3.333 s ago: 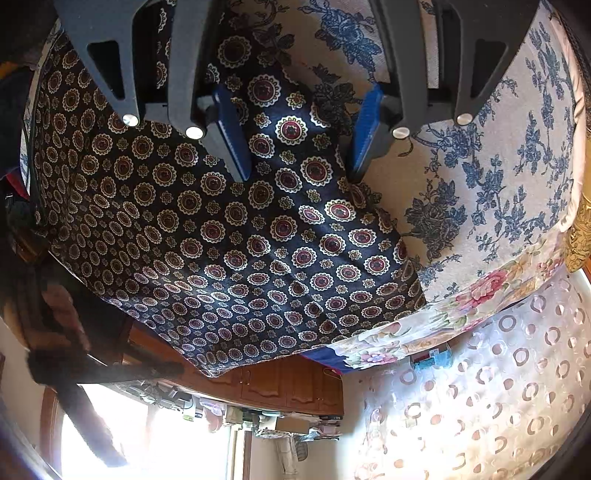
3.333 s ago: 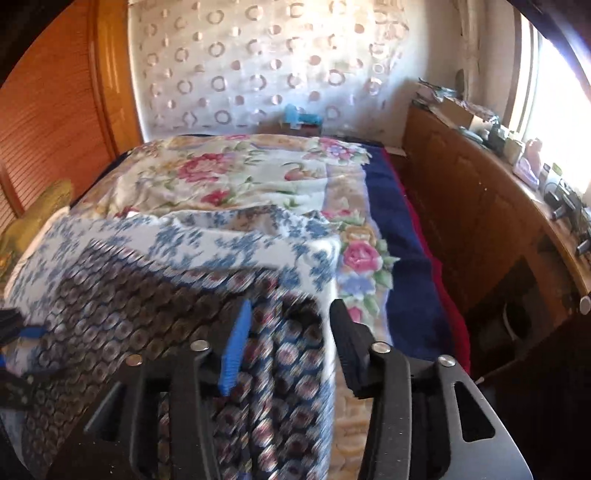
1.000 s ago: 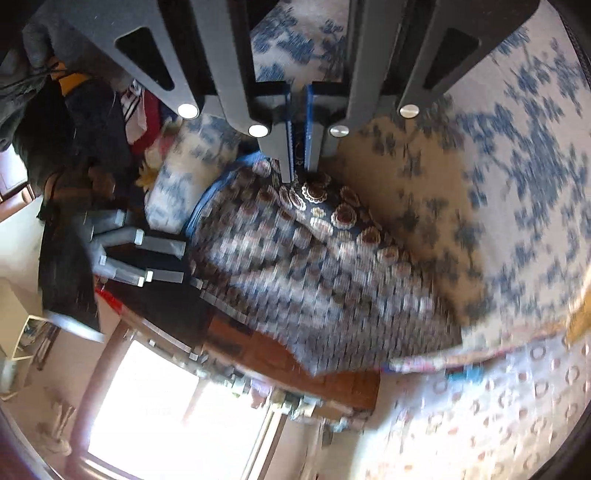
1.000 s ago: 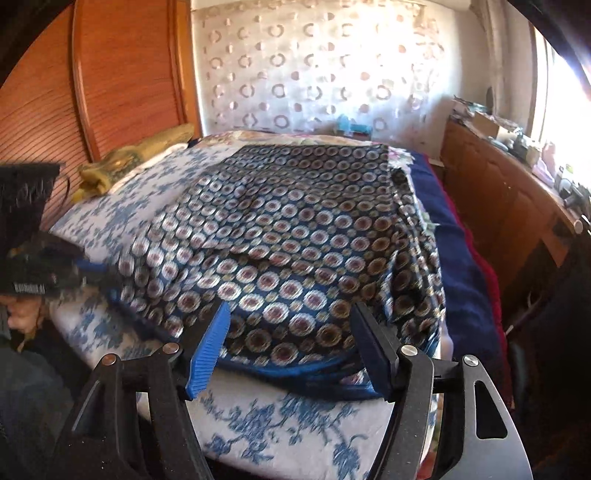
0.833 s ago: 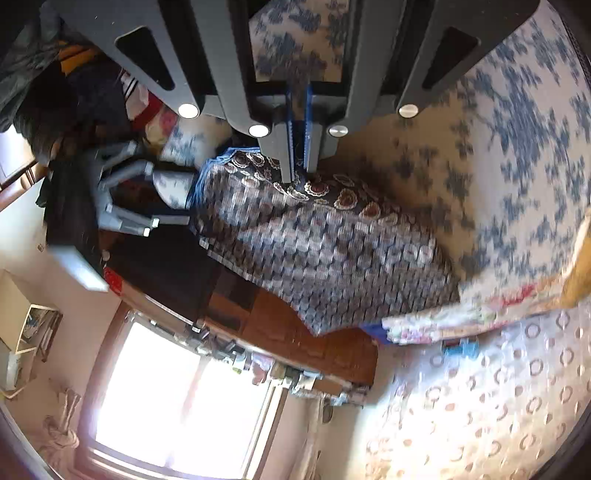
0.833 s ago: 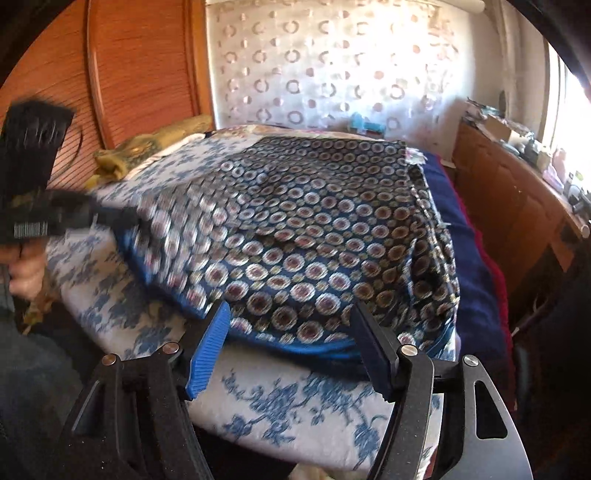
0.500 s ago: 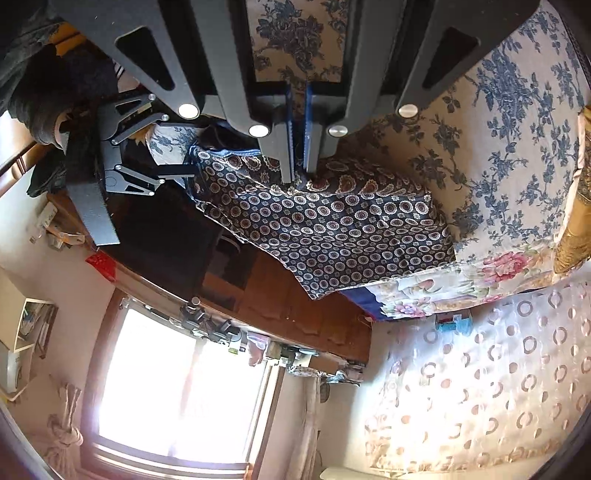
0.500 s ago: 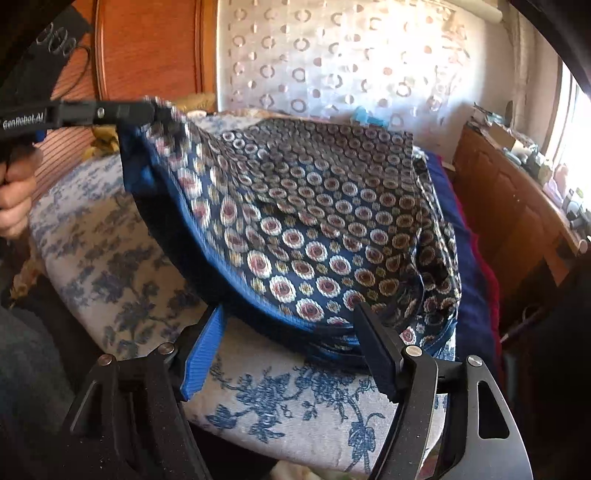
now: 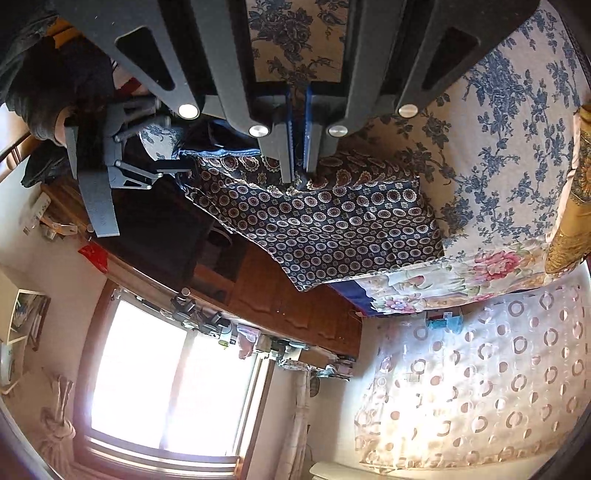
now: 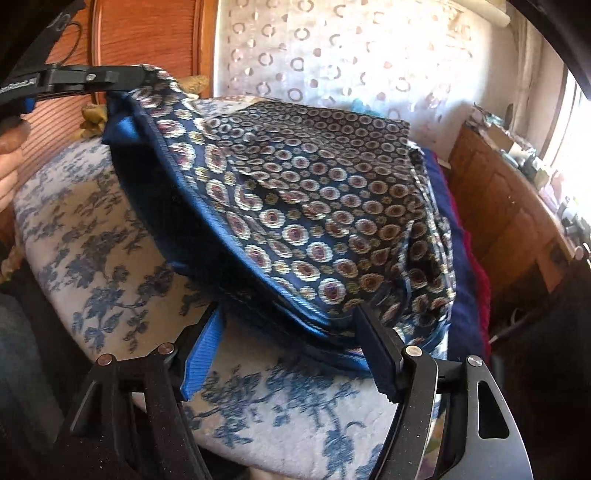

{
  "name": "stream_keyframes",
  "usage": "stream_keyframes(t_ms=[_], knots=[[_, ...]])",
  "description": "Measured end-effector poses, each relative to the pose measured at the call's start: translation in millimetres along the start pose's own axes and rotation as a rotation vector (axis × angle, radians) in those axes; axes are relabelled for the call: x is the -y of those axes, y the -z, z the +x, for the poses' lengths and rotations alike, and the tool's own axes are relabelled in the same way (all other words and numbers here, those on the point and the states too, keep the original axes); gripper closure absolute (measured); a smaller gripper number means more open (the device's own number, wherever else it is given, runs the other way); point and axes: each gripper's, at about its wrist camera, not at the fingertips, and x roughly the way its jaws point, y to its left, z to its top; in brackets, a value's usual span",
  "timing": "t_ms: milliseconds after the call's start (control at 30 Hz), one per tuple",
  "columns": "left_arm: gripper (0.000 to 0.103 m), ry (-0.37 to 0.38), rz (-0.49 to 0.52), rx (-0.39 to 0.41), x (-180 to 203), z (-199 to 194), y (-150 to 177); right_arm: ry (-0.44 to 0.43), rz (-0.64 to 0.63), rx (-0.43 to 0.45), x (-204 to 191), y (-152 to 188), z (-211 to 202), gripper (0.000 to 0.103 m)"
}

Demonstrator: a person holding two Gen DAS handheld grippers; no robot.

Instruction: Fold small clothes

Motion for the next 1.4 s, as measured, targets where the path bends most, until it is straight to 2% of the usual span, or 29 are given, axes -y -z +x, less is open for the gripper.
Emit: stream_keyframes(t_ms=[33, 67, 100, 167, 367, 500, 1100, 1267, 1300, 1400], knots=[[0.102, -0.001, -0.001, 0.000, -1, 0, 0, 0.002, 0.003, 0.000, 3, -2, 1, 0.064], [0.102, -0.002, -0.003, 0.000, -1, -1, 0, 0.005, 0.007, -0.002, 8, -4, 2, 0.077], [0.102, -0.008, -0.006, 0.002, -3, -1, -1, 0.009, 0.011, -0.001, 12, -7, 2, 0.097], [0.102, -0.018, -0.013, 0.004, -7, 1, -4, 0.002, 0.039, 0.006, 24, -20, 0, 0.099], [0.102, -0.053, -0.045, 0.024, -33, 7, -19, 0.033, 0.043, 0.145, 41, -80, -17, 0.100], [0.102, -0.071, -0.064, 0.019, -52, 15, -30, 0.022, 0.044, 0.191, 51, -106, -8, 0.101], [0.102, -0.125, -0.091, -0.036, -112, 77, -73, -0.038, 0.033, 0.173, 86, -170, 53, 0.101], [0.094, -0.151, -0.093, -0.050, -127, 92, -85, -0.040, 0.013, 0.157, 93, -194, 74, 0.101], [0.090, -0.148, -0.095, -0.048, -130, 93, -86, -0.040, 0.009, 0.151, 94, -198, 79, 0.101], [0.069, -0.157, -0.100, -0.043, -138, 93, -90, -0.036, -0.001, 0.122, 98, -206, 97, 0.101]])
